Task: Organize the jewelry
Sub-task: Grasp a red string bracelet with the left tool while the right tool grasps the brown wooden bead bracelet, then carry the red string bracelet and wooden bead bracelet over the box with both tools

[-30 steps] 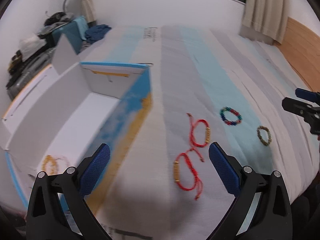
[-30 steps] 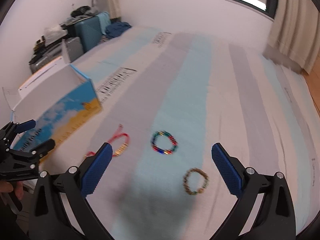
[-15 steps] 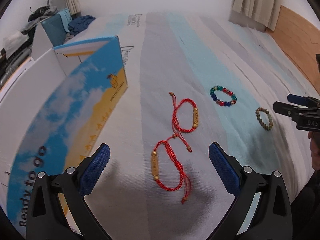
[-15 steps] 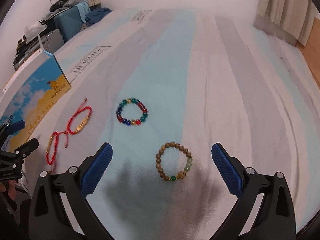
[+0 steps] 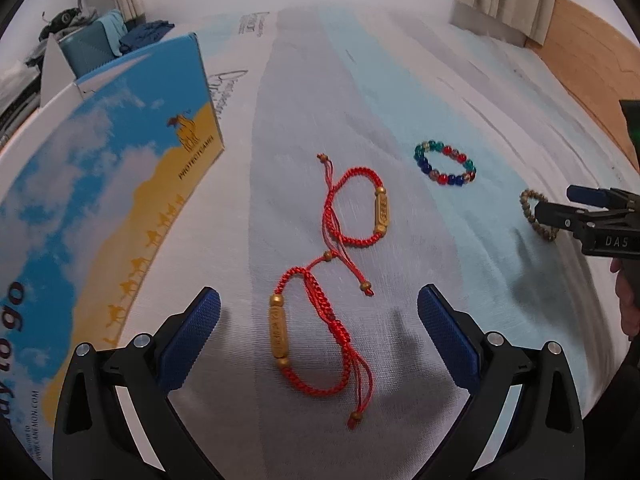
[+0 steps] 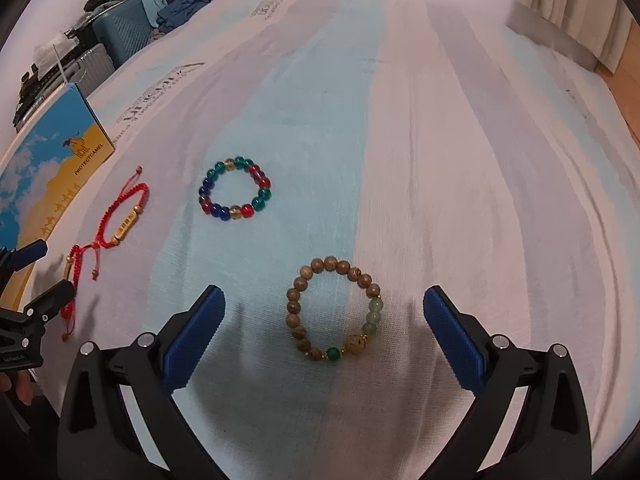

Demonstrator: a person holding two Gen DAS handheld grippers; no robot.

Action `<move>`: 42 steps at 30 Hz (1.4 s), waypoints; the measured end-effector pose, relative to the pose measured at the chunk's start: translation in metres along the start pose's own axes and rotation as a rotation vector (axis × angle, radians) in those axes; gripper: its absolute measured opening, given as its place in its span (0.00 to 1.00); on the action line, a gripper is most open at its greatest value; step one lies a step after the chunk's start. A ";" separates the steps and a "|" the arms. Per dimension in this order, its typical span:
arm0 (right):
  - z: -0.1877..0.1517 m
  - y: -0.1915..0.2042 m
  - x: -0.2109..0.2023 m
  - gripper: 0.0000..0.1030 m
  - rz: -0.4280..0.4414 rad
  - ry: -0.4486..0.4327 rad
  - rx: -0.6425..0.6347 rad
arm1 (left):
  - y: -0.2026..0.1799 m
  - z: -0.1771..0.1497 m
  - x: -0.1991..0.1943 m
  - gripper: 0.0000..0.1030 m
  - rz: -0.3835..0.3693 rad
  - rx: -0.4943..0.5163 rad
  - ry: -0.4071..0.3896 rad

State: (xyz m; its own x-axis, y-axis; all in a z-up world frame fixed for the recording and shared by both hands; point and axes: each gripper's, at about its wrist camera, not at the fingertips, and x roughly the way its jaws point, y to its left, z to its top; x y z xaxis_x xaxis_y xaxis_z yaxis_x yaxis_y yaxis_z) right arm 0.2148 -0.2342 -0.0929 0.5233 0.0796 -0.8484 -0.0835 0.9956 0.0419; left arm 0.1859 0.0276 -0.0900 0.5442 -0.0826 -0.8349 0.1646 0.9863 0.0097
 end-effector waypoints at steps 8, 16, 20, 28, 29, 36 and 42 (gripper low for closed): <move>-0.009 -0.004 0.020 0.78 -0.004 0.049 0.008 | -0.001 -0.008 0.019 0.84 -0.027 -0.013 0.051; -0.008 -0.012 0.015 0.41 -0.011 0.049 0.030 | -0.009 -0.008 0.020 0.49 -0.030 0.029 0.061; -0.007 -0.013 0.010 0.19 -0.006 0.052 0.023 | -0.008 -0.005 0.017 0.24 -0.031 0.029 0.070; -0.005 -0.006 -0.009 0.14 -0.003 0.021 0.017 | -0.010 0.000 0.000 0.11 -0.035 0.025 0.056; -0.004 -0.005 -0.012 0.14 -0.001 0.016 0.015 | -0.010 0.001 -0.003 0.11 -0.034 0.025 0.051; 0.003 0.004 -0.038 0.14 0.010 -0.026 0.002 | -0.006 0.008 -0.029 0.11 -0.018 0.027 0.017; 0.015 0.028 -0.062 0.14 0.026 -0.068 -0.024 | 0.002 0.019 -0.062 0.11 0.002 0.023 -0.031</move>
State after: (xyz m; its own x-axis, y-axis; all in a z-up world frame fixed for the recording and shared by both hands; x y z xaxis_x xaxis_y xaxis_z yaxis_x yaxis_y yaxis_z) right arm 0.1930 -0.2109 -0.0315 0.5771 0.1089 -0.8094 -0.1178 0.9918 0.0495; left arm 0.1676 0.0324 -0.0278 0.5693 -0.0856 -0.8177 0.1823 0.9830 0.0240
